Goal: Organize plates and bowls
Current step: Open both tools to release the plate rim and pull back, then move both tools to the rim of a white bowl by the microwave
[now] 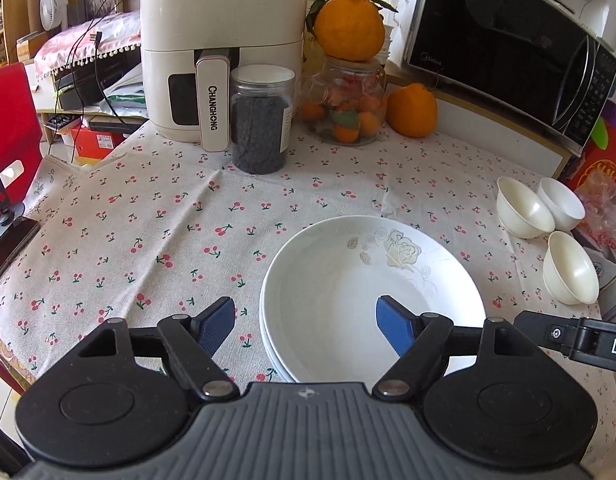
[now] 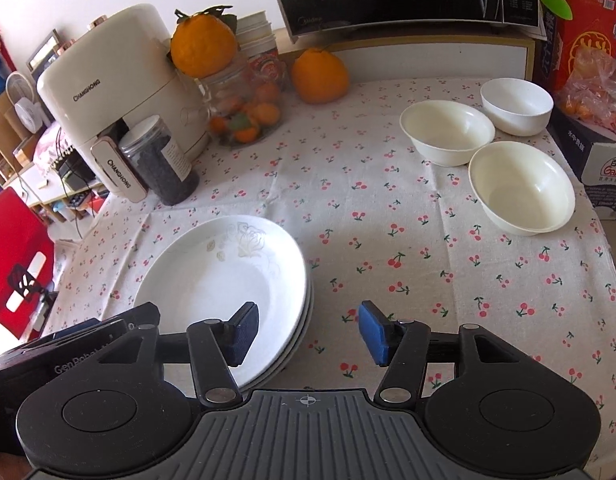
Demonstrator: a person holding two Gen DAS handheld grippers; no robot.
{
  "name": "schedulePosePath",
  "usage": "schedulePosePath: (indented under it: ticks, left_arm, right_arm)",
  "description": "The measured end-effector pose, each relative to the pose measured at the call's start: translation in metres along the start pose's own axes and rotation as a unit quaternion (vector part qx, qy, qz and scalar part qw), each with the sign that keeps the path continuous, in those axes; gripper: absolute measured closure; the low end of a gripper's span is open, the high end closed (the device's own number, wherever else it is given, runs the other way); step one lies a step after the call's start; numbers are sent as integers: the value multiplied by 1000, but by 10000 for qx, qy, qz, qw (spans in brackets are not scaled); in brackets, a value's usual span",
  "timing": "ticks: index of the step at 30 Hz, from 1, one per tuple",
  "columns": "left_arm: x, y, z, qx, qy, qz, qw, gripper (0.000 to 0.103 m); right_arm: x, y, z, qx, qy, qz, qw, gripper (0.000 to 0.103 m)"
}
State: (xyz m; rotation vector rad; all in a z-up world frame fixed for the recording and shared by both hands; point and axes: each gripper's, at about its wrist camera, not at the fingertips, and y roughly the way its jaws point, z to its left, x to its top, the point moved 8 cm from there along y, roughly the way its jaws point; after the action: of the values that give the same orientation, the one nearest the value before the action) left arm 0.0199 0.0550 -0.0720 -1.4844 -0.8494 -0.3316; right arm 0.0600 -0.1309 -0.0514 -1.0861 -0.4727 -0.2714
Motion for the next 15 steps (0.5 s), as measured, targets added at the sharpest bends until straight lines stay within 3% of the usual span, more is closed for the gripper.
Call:
schedulePosePath:
  ticks: [2,15]
  left_arm:
    - [7,0,-6,-88,24,-33,10000,25]
    - [25,25,-83,-691,556,159,9959,20]
  right_arm:
    - [10,-6,-16,-107,136,-133,9998,34]
    - [59,-24,-101,-306,988,-547,9931,26]
